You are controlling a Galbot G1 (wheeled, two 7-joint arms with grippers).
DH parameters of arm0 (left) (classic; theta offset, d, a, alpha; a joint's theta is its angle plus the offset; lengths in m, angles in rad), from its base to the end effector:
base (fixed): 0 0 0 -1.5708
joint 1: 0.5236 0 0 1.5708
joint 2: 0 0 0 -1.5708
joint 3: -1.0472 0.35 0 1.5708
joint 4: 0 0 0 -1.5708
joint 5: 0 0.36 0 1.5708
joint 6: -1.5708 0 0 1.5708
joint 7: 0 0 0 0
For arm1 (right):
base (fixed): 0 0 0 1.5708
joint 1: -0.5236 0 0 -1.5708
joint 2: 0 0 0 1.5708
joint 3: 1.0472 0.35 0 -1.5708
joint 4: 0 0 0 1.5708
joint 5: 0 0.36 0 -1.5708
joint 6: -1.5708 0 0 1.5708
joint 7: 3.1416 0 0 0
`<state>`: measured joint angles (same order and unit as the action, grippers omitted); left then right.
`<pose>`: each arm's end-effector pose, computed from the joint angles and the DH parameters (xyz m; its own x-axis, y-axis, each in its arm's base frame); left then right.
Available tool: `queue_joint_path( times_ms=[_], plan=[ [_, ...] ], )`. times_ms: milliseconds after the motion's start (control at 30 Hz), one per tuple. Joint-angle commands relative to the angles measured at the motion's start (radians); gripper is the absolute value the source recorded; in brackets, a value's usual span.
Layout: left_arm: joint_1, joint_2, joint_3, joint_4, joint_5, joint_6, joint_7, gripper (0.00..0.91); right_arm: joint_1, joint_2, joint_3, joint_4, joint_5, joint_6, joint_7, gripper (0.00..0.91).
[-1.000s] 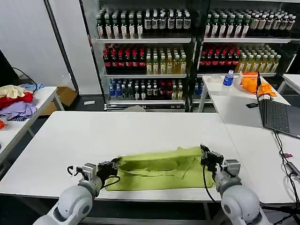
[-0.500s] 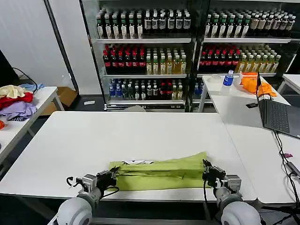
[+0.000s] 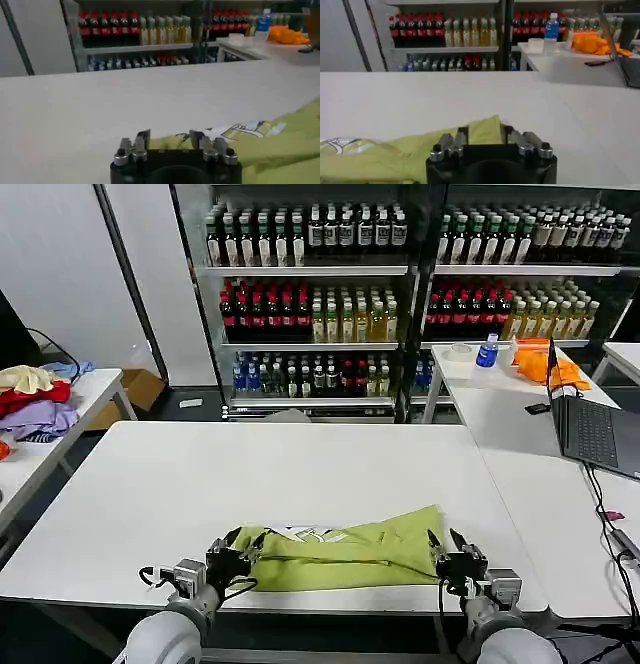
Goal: Fold and organize the clothes.
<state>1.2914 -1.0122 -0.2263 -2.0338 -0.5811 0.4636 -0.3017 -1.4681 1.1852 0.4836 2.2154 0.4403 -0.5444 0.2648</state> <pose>0.2479 0.0203 -0.2787 -0.8755 0.1918 0.4435 0.2067 0.9783 -0.0148 0.2101 -0.0396 -0.2345 -0.9264 -0.0322 0.3752 -0.0337 0.9994 0.0026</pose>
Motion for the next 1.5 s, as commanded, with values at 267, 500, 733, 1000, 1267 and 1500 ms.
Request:
queue_joint_path(
  times_ms=[267,500,733,1000,1267,1500],
  plan=[
    [0.009,-0.182,0.002,0.087,-0.048,0.039,-0.079,0.343,-0.074,0.002,0.042,0.047,-0.016,0.017,-0.005,0.907],
    [0.016,-0.193,0.001,0.094,-0.059,0.024,-0.071,0.020,-0.082,-0.001,0.050,0.049,-0.011,0.021,-0.004,0.907],
    [0.023,-0.204,-0.026,0.089,-0.118,0.021,-0.060,0.020,-0.078,-0.001,0.049,0.050,-0.008,0.021,-0.003,0.907],
    [0.020,-0.199,-0.097,0.095,-0.198,0.021,-0.065,0.020,-0.073,-0.009,0.058,0.048,0.003,0.022,0.000,0.907],
    [-0.028,-0.106,-0.229,0.124,-0.301,0.026,-0.072,0.020,-0.061,-0.028,0.086,0.045,0.037,0.020,0.004,0.907],
    [-0.083,0.003,-0.317,0.206,-0.368,0.023,-0.068,0.020,-0.052,-0.032,0.093,0.036,0.049,0.021,0.005,0.907]
  ],
)
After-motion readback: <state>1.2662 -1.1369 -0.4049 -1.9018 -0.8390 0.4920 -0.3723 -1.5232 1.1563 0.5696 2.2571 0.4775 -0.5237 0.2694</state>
